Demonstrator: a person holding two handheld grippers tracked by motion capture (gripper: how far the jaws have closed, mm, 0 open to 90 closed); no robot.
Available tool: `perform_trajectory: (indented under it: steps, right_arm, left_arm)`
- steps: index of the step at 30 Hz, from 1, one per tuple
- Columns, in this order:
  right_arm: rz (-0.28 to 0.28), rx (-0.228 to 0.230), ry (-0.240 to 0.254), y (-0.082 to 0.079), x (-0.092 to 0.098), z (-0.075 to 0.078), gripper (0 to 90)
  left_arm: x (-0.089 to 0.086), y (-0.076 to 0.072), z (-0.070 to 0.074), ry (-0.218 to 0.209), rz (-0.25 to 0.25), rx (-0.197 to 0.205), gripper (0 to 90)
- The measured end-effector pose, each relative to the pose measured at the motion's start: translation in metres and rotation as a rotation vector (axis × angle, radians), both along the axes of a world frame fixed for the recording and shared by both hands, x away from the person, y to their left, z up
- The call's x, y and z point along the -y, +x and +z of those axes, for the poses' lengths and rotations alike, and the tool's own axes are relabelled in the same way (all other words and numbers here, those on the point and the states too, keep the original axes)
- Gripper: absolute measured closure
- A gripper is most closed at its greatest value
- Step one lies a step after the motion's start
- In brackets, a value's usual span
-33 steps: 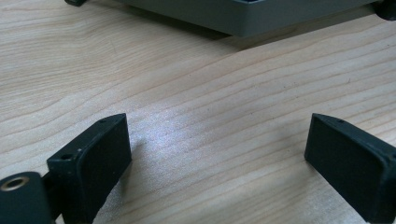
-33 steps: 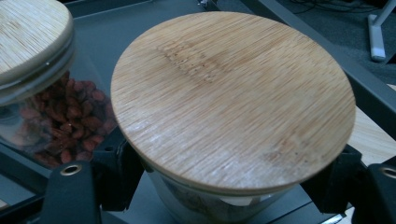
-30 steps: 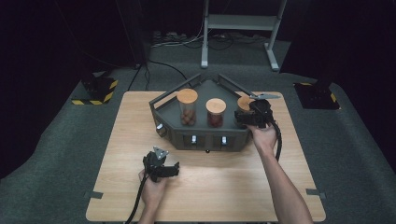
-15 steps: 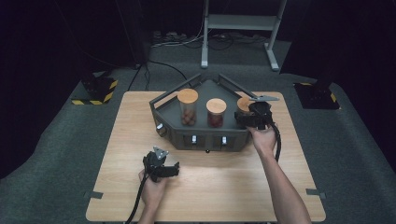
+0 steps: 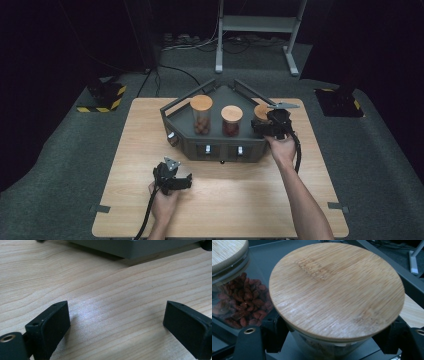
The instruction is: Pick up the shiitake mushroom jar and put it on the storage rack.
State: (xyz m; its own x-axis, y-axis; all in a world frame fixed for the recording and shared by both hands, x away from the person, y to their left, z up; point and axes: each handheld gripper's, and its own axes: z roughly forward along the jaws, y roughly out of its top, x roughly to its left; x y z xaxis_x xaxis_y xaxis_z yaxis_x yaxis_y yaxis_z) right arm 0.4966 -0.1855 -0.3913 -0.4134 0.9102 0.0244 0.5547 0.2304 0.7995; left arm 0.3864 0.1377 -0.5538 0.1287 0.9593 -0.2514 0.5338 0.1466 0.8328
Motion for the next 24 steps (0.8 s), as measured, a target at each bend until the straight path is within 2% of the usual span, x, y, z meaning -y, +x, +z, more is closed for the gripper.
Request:
perform_trajectory:
  steps: [7, 16, 19, 21, 24]
  right_arm:
    - [-0.001, -0.011, -0.014, 0.0010, -0.0019, 0.0021, 23.8]
    - [0.018, -0.015, 0.013, -0.0017, 0.0014, 0.0073, 13.7]
    - [0.022, -0.015, 0.040, -0.0030, 0.0016, 0.0079, 12.7]
    - [0.028, -0.010, 0.023, -0.0036, -0.0003, 0.0090, 12.4]
    - [0.024, -0.005, 0.029, -0.0047, 0.0011, 0.0098, 11.7]
  left_arm:
    - [0.0000, 0.0000, 0.0000, 0.000, 0.000, 0.000, 6.8]
    - [0.0000, 0.0000, 0.0000, -0.001, 0.000, 0.000, 6.7]
    - [-0.0001, 0.0001, 0.0000, -0.001, 0.000, 0.000, 6.8]
    - [0.0000, 0.0002, 0.0000, -0.002, 0.000, 0.000, 6.7]
    - [-0.0001, 0.0000, 0.0000, 0.000, -0.001, -0.001, 6.7]
